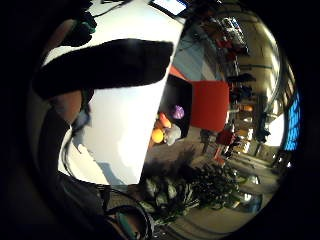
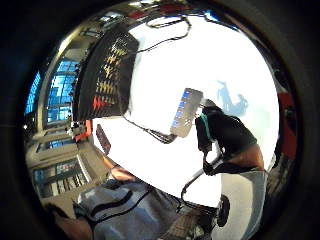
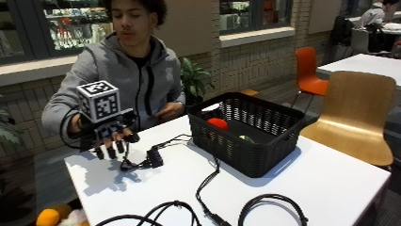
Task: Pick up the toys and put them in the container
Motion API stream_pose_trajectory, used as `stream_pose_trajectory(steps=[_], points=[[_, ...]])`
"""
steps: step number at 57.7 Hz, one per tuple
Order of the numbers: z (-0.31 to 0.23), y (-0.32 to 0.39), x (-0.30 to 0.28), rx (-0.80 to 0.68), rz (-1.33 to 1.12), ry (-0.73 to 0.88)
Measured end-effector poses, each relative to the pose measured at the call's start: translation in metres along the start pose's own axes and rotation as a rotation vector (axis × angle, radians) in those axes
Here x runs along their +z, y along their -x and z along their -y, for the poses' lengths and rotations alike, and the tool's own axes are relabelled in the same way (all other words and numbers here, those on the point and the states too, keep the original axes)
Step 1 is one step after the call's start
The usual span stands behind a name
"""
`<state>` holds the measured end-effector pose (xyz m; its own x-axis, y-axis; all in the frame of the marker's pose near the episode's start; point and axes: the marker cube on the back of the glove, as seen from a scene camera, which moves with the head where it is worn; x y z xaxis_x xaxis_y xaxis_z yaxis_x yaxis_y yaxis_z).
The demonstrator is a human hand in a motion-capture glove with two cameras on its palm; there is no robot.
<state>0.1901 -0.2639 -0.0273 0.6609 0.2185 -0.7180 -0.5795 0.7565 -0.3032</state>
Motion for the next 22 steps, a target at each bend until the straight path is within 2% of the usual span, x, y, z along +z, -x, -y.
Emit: stream_pose_trajectory(steps=[22], points=[[-0.055,-0.041,0.021,0.092,0.059,-0.057]])
